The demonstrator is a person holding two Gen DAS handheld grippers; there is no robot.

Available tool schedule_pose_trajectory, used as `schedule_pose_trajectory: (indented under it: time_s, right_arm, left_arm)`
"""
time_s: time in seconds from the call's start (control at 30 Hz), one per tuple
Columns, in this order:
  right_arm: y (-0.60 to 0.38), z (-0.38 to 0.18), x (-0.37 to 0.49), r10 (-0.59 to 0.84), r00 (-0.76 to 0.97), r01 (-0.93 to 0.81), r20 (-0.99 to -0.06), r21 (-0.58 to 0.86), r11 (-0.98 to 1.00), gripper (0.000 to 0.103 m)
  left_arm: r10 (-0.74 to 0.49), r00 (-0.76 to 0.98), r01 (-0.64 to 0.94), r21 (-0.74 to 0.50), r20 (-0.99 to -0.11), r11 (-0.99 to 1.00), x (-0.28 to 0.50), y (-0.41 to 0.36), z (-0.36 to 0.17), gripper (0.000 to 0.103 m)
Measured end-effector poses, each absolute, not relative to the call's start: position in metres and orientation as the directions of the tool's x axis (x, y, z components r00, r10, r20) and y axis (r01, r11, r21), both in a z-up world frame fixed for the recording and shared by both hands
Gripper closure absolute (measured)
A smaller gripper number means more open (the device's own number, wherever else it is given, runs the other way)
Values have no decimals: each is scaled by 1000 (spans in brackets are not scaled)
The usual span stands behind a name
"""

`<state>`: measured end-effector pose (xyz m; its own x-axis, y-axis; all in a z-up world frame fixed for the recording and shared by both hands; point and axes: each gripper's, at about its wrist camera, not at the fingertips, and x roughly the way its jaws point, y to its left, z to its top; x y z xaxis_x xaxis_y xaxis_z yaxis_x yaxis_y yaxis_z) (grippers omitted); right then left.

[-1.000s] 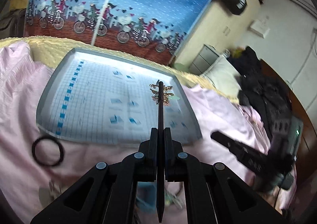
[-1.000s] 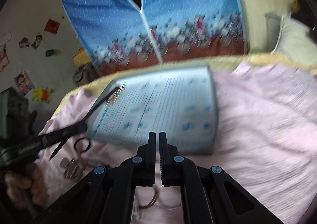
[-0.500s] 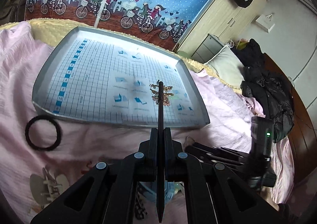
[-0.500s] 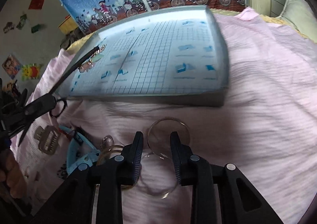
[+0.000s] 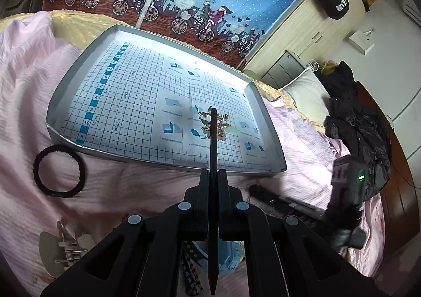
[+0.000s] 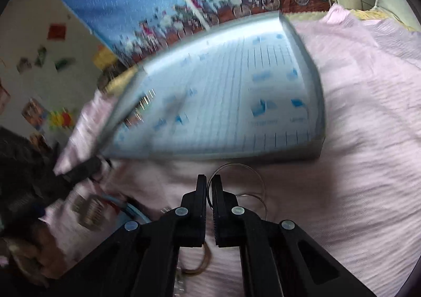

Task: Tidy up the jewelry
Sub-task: 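Lower the hairpin into the grey tray with the left gripper while the right gripper grasps the hoops, then carry the silver hoops into the tray and open the right gripper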

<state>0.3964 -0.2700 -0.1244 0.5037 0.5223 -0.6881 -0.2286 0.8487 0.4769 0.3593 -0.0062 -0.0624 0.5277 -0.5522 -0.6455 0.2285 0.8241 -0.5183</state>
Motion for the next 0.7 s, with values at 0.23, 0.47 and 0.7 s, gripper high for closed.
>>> schedule_pose_trajectory:
  time_s: [0.23,0.47,0.7]
  right_arm:
    - [-282,-93,391,609,564,-259,-557,581,771,99]
    - [-268,-63,409,597,633,-328,-494,527,784,99]
    - [-251,-61,432,590,654,-362,-473,490,793,99]
  left_arm:
    - [-559,560,229,-535,-611,813,364,-1,-54,100]
    - [-541,598,199,-544,-592,815,388,0,-52,100]
    - [-506,628,190,-514,-591,836,421,4,-55,100]
